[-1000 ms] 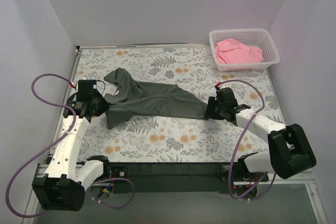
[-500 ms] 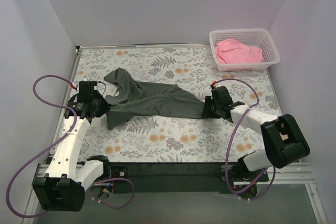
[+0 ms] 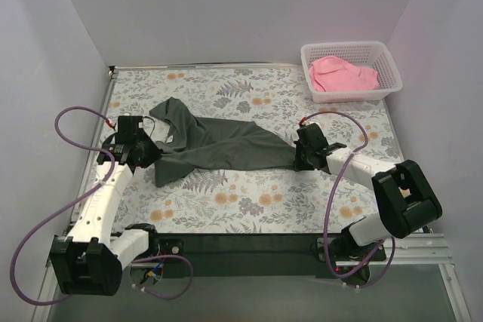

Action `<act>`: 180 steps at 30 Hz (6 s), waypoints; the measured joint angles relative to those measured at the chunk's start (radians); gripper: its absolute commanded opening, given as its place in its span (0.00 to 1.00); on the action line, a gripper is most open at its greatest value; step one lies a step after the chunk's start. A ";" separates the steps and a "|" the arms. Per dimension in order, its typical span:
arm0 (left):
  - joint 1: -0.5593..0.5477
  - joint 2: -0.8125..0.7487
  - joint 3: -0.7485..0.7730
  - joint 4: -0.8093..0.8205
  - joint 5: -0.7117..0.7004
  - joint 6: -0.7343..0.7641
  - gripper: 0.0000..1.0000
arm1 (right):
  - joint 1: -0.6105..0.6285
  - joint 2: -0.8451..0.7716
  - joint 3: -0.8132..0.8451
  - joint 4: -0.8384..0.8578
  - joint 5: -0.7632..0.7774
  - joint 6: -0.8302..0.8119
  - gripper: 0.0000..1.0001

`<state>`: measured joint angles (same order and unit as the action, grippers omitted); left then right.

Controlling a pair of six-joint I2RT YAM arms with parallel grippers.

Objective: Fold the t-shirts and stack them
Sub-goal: Flatten the tshirt out, then fold the tshirt

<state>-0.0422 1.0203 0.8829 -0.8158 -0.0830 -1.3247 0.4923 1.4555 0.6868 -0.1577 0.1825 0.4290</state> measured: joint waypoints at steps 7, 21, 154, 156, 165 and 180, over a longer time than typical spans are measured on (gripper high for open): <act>0.008 0.240 -0.003 0.136 0.022 0.000 0.00 | -0.108 0.070 0.109 -0.104 0.039 -0.076 0.01; 0.021 0.703 0.329 0.337 0.160 0.014 0.77 | -0.220 0.189 0.331 -0.133 -0.042 -0.175 0.01; 0.034 0.669 0.430 0.401 0.073 -0.016 0.00 | -0.330 0.497 0.755 0.055 -0.298 -0.489 0.01; 0.034 0.630 0.397 0.380 0.072 -0.037 0.00 | -0.330 0.494 0.747 0.053 -0.298 -0.489 0.01; 0.034 0.439 0.312 0.325 0.052 -0.106 0.00 | -0.335 0.449 0.686 0.037 -0.298 -0.485 0.01; 0.034 0.289 0.058 0.301 0.043 -0.213 0.00 | -0.335 0.421 0.587 0.036 -0.314 -0.454 0.01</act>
<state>-0.0082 1.3090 0.9409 -0.5152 -0.0402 -1.5375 0.1570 1.8763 1.2743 -0.1219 -0.1310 -0.0254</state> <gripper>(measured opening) 0.017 0.021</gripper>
